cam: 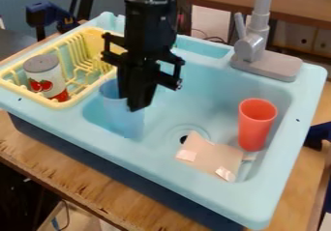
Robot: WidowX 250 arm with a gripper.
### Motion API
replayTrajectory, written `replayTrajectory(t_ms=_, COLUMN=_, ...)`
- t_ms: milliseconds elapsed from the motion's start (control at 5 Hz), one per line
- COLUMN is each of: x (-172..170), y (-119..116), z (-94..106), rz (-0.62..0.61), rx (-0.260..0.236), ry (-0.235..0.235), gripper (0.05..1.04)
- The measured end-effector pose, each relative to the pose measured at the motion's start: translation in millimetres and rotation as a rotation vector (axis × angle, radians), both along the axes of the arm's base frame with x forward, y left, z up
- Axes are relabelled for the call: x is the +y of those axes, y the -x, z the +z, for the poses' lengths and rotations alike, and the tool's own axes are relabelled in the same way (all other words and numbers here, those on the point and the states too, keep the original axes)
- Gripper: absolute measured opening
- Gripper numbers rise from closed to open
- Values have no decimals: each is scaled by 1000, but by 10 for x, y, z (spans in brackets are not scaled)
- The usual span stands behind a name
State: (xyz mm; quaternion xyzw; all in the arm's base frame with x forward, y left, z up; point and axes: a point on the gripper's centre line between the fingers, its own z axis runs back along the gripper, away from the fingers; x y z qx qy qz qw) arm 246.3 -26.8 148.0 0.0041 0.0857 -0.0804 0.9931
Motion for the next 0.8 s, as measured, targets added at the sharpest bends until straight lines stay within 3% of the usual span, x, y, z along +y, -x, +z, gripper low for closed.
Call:
replayTrajectory(t_ms=200, x=43, y=36, z=-67, rz=20, rx=14, ry=0, gripper=81)
replayTrajectory(t_ms=600, x=116, y=36, z=-155, rz=43, rx=11, ry=-51, gripper=89)
replayTrajectory(t_ms=800, x=115, y=31, z=-164, rz=43, rx=6, ry=-50, gripper=138)
